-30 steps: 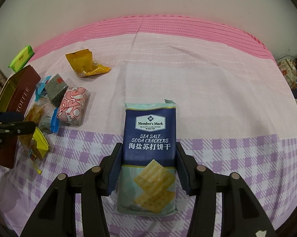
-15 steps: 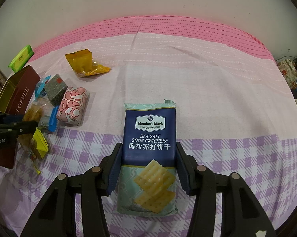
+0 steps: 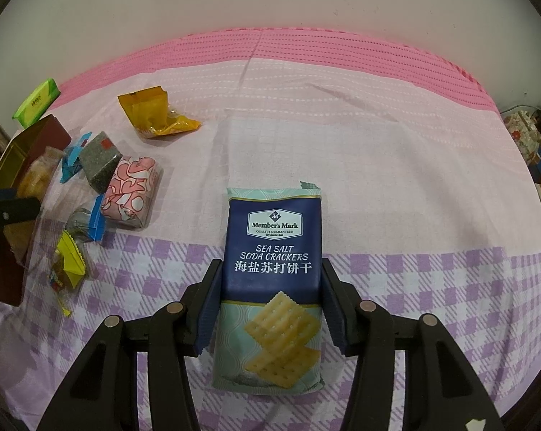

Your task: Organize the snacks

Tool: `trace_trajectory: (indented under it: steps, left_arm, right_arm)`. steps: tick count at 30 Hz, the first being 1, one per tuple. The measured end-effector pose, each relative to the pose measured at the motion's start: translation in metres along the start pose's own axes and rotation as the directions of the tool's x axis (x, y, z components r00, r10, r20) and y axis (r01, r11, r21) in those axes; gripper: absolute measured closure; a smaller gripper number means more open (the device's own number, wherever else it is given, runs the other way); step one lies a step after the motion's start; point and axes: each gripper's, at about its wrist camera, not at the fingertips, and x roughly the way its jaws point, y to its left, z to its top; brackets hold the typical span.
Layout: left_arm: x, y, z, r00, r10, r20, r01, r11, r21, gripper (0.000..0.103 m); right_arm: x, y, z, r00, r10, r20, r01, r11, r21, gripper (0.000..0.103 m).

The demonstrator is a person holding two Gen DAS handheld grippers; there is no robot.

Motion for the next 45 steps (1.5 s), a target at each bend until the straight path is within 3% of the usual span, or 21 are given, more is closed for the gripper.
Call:
trace_trajectory:
  steps: [7,14,26,45]
  left_arm:
    - [-0.022,0.013,0.005,0.999,0.009,0.048,-0.008,1.0,-0.021,0.065]
    - [-0.038,0.049,0.002,0.996,0.061,0.071,-0.056,0.995,-0.08,0.065]
    - [-0.028,0.113,-0.023,0.987,0.159,-0.01,-0.158,0.972,-0.171,0.065]
    - [0.015,0.117,-0.059,0.977,0.176,-0.122,-0.194,0.968,-0.159,0.065]
  right_arm:
    - [0.0,0.0,0.0,1.0,-0.003,-0.004,0.003,1.0,0.001,0.054]
    - [0.001,0.0,0.001,1.0,-0.007,-0.01,0.007,1.0,0.002,0.054]
    - [0.002,0.0,0.002,1.0,-0.011,-0.018,0.011,1.0,0.006,0.053]
    - [0.005,0.001,0.008,0.998,-0.012,-0.064,0.012,1.0,-0.009,0.052]
